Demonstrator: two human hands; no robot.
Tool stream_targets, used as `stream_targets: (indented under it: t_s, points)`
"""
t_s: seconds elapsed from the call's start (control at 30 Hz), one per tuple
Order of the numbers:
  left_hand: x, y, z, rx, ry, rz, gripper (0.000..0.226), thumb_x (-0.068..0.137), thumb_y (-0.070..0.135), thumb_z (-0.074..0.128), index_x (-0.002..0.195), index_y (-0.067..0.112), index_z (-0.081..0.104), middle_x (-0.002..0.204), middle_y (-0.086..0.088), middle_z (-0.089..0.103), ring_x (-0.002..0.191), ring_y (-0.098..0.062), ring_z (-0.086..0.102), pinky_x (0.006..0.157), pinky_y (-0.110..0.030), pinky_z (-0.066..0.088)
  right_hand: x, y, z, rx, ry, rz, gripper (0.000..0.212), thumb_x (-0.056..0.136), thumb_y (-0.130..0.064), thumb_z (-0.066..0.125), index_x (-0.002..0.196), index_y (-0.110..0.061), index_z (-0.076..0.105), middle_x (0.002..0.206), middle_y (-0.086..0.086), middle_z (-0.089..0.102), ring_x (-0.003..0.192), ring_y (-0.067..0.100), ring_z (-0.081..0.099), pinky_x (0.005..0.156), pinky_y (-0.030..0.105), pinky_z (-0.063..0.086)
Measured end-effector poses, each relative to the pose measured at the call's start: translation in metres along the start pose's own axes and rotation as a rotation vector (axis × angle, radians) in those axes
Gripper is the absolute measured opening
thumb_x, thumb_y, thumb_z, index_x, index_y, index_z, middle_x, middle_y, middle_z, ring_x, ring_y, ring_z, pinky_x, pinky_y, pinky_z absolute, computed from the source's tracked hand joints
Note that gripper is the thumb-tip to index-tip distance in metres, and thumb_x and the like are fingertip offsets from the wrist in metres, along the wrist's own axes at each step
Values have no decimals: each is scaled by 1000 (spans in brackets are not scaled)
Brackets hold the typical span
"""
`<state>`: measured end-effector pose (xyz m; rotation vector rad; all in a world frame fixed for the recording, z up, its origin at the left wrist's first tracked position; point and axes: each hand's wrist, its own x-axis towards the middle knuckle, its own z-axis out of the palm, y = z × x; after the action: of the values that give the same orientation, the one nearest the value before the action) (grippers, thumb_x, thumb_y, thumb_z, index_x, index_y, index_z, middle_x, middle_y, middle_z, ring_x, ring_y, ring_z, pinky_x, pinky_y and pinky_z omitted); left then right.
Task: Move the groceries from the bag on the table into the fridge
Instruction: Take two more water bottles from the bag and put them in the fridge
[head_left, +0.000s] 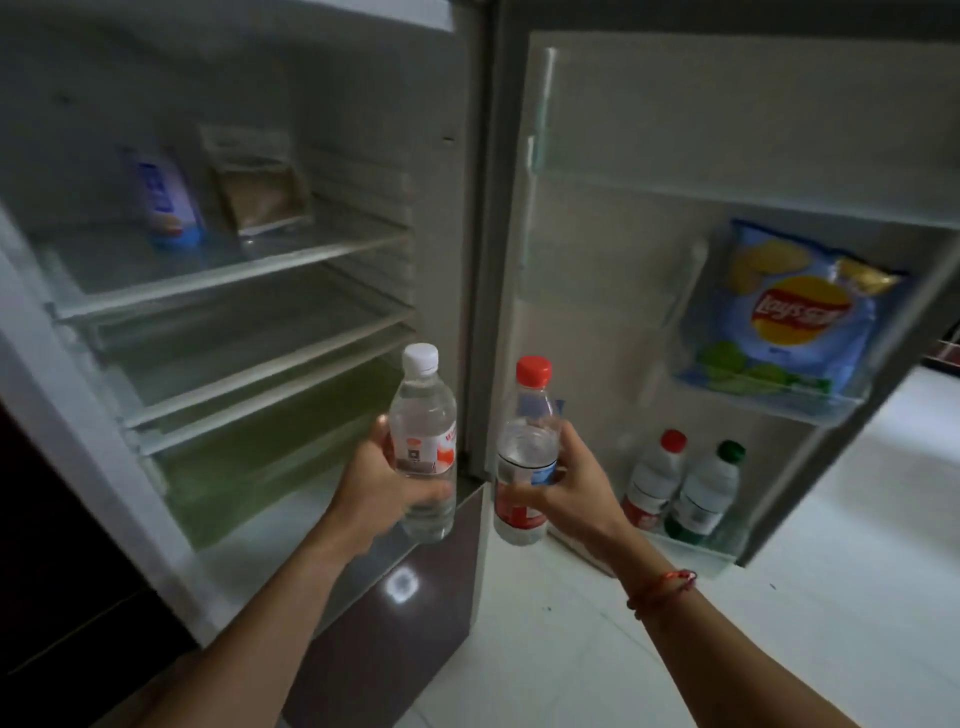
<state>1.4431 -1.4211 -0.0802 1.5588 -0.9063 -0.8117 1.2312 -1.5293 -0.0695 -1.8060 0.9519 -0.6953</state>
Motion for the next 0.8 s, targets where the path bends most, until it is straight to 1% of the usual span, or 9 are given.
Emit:
stream_targets:
  t_s: [0.07,0.1,0.17,0.2,0.27,0.4,0.53,0.73,0.8]
  points:
    - [6,1,10,3,-60,23,59,55,3,91,104,6,58,82,-14,69,75,-33,68,66,-48,56,-11,-1,-6,-1,64,27,64,70,-15,89,111,-42,49,108,-14,67,96,8,67,81,25,52]
    - [7,3,15,9,-77,50,57,57,-1,90,105,7,60,85,-11,72,78,-30,71,71,-43,58,-16,-1,-9,-6,94,45,63,71,-14,89,111,-41,48,106,-15,66,95,7,67,81,25,51]
    - [8,9,28,3,-102,88,56,57,-6,89,104,10,63,89,-9,75,82,-23,74,73,-34,59,-26,1,-15,-16,145,87,63,70,-14,89,114,-35,49,107,-14,65,96,7,66,84,30,53]
    - [9,10,34,2,-117,100,57,54,-4,90,103,11,65,89,-8,75,82,-23,74,74,-34,59,-31,4,-19,-27,172,102,65,69,-14,90,116,-33,50,108,-12,66,98,9,66,88,34,55]
    - [13,11,47,4,-144,117,56,51,0,91,100,11,67,88,-7,76,83,-25,74,78,-40,60,-38,10,-27,-43,229,121,68,66,-17,92,118,-32,52,111,-10,68,102,13,67,92,40,57]
    - [20,9,72,-26,-146,121,52,54,-12,88,99,6,67,89,-11,76,83,-26,74,81,-44,61,-47,22,-42,-57,285,143,74,65,-17,91,127,-31,52,116,-9,67,108,17,66,97,46,56]
    - [27,6,88,-8,-174,100,55,54,-8,90,102,5,67,89,-10,76,85,-28,74,84,-49,59,-47,33,-54,-63,325,146,75,64,-19,92,127,-29,53,117,-9,68,107,15,67,96,46,57]
    - [42,5,106,15,-182,109,55,54,-5,91,103,6,67,90,-8,76,85,-25,74,84,-50,59,-34,47,-68,-49,334,152,77,62,-18,92,127,-31,53,116,-9,69,106,15,68,95,45,57]
    - [48,5,112,19,-163,118,55,55,-6,91,103,7,67,90,-8,76,85,-24,74,83,-48,60,-25,50,-71,-46,337,148,76,62,-18,93,126,-32,54,115,-10,69,106,15,68,95,44,57]
